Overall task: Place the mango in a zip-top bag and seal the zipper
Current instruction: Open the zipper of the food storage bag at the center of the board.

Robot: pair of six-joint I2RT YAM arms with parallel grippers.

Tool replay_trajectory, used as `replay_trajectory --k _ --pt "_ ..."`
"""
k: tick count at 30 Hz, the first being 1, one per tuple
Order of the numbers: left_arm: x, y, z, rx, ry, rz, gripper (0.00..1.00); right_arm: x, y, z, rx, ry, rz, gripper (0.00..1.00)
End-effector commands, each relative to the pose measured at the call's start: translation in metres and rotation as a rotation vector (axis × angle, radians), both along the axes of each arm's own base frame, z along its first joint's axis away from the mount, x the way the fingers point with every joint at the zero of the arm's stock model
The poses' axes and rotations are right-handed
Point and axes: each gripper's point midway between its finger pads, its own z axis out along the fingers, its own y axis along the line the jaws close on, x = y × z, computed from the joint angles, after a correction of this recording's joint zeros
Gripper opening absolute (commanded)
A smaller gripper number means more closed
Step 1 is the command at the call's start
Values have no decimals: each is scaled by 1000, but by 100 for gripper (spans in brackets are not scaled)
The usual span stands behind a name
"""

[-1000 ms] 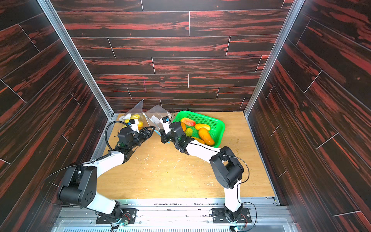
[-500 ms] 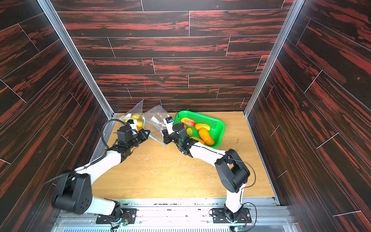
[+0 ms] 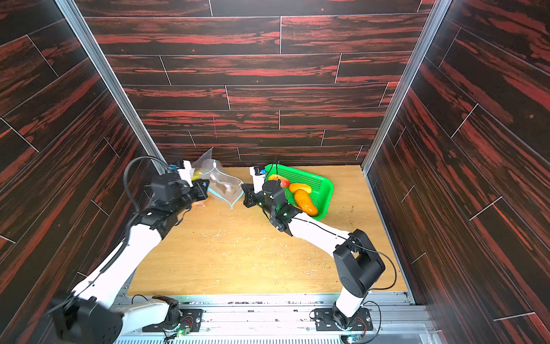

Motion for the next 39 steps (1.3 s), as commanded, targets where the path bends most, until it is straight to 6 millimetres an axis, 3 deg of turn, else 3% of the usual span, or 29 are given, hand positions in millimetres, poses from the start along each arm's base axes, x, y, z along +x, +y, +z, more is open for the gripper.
replay_trajectory --k 1,5,7,9,12,15,17,21,25,33,39 --pt "7 -23 -45 5 118 -68 0 10 -21 -43 -77 109 -68 0" --pt "20 -50 -59 9 152 -120 0 10 -46 -45 -140 146 -43 3" --pt "26 -61 -62 6 162 -136 0 5 -60 -36 -162 143 -1 32" --pt "31 -67 -63 0 164 -150 0 0 -79 -31 -189 154 12 54" --pt "34 -69 -58 5 152 -153 0 -7 -111 -27 -230 166 2 68" --pt "37 -66 -53 28 149 -143 0 -2 -145 -33 -278 212 -40 78" --pt "37 -66 -49 31 145 -143 0 13 -167 -49 -353 272 -96 79" --pt "36 -68 -38 49 146 -140 0 56 -219 -104 -597 418 -296 82" --pt "28 -69 -23 128 136 -124 0 89 -247 -136 -654 528 -358 83" --pt "20 -66 -13 241 193 -78 0 116 -257 -169 -644 626 -305 85" --pt "32 -83 -15 258 220 -96 0 126 -253 -191 -641 676 -246 87"
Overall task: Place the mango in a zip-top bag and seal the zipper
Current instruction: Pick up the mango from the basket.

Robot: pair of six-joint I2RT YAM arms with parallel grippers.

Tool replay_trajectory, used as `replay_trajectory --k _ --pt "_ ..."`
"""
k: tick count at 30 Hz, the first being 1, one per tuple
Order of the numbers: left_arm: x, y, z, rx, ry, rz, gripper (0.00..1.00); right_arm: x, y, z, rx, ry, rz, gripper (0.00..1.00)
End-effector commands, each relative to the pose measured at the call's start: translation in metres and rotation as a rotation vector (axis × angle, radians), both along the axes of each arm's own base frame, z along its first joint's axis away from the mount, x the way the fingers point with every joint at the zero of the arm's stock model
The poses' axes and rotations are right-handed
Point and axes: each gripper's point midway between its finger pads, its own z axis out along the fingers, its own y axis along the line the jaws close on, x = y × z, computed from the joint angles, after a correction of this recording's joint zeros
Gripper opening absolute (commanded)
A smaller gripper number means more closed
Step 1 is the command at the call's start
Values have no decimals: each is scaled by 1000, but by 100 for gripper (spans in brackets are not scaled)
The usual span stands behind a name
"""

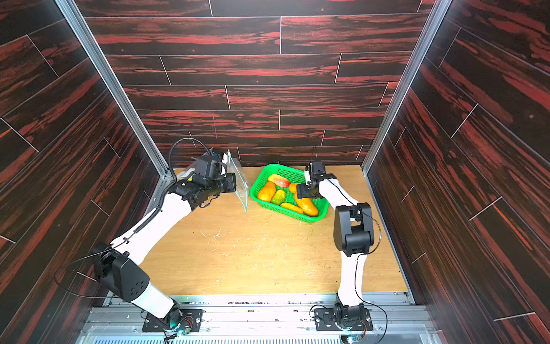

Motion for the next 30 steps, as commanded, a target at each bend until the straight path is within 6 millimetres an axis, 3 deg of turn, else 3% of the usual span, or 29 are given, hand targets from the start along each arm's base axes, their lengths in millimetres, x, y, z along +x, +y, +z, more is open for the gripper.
replay_trajectory --k 1,7,9,16,20,26,30 --pt "5 -6 -23 61 74 -3 0 -3 7 -22 14 82 53 87" --pt "22 -32 -49 26 155 -64 0 1 4 -43 -22 129 58 87" --pt "26 -39 -52 9 163 -79 0 2 1 -45 -38 134 53 82" --pt "36 -58 -54 -100 145 -119 0 3 4 -32 -25 104 67 31" --pt "36 -61 -51 -142 146 -118 0 0 15 9 57 -10 89 18" --pt "37 -56 -35 -218 141 -81 0 -15 36 109 256 -297 138 7" --pt "36 -47 -24 -293 155 -15 0 -38 56 170 422 -496 220 1"
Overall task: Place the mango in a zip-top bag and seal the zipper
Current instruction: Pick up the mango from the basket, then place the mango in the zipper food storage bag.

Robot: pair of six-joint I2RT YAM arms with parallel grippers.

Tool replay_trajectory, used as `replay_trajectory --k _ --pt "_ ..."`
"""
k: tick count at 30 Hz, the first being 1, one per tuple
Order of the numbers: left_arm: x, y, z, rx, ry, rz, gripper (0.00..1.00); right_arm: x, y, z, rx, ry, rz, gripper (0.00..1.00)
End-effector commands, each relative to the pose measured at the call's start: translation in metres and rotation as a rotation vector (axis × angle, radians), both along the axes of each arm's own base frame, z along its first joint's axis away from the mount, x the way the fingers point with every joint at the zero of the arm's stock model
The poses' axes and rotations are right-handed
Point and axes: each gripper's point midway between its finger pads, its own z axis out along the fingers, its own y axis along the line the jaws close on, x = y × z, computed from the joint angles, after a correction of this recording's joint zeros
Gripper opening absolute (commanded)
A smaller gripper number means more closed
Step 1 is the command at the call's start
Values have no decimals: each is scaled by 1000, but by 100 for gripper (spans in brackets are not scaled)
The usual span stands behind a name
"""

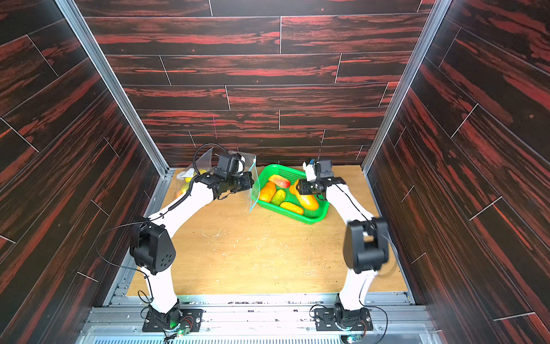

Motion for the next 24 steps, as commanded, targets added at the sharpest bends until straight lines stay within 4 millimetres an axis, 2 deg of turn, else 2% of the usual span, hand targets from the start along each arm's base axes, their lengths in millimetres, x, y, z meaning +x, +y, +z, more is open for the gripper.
replay_trajectory --k 1,4,9,12,14,16,21,24 --pt "-6 11 39 -115 -19 63 0 -10 26 63 189 -219 89 0" --pt "-4 16 43 -166 -8 94 0 -15 28 79 242 -261 78 0" --pt "-5 21 41 -191 11 116 0 -6 25 65 232 -257 49 0" --pt "-4 22 41 -220 26 121 0 -8 33 71 295 -290 78 0" --pt "-2 20 44 -244 33 118 0 -19 43 88 386 -347 136 0" --pt "-1 19 51 -266 37 118 0 -37 56 114 482 -449 217 0" --pt "-3 15 82 -325 13 105 0 -95 93 187 695 -736 404 0" --pt "-6 18 102 -340 -16 109 0 -124 115 214 799 -850 503 0"
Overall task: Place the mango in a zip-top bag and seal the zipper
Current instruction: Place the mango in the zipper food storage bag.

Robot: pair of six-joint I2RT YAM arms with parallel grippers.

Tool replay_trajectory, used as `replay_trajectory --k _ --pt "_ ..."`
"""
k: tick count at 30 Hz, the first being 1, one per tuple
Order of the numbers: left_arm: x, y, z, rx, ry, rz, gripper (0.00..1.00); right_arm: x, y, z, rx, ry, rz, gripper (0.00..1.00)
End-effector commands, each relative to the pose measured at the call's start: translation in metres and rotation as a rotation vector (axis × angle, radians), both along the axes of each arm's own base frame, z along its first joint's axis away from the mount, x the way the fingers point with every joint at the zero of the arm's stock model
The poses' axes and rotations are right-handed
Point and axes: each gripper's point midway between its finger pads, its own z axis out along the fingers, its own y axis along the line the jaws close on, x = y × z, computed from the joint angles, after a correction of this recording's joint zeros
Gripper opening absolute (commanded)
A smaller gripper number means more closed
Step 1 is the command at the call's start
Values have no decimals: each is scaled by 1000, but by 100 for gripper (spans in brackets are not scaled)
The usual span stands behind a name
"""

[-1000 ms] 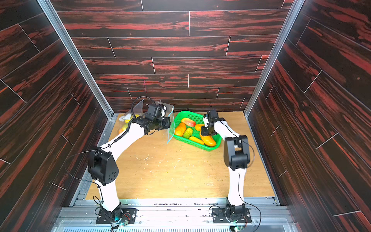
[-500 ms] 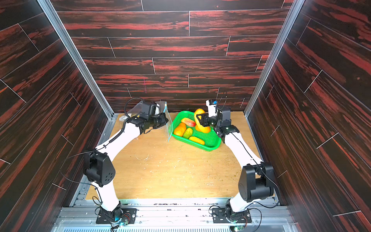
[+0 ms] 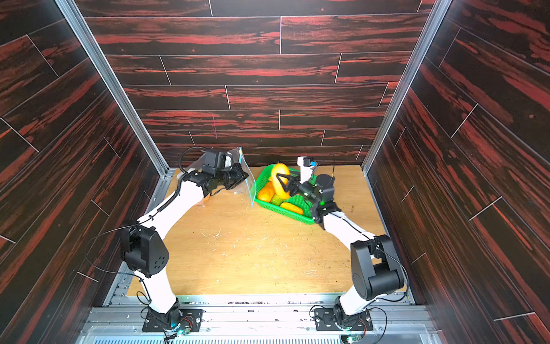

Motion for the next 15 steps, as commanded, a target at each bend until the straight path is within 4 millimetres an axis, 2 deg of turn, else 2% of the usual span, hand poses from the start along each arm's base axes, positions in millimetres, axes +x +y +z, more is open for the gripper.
replay_trajectory --k 1,5,7,8,15 --pt "-12 5 62 -61 -93 5 0 -59 16 95 225 -344 141 0" --pt "-18 7 76 -71 -114 4 0 -67 40 109 293 -393 216 0" --pt "-20 5 74 -79 -104 -11 0 -60 45 110 301 -401 215 0" --pt "-29 7 88 -95 -127 -16 0 -54 46 110 315 -389 209 0" --pt "-45 9 106 -123 -165 -43 0 -36 58 104 340 -370 242 0"
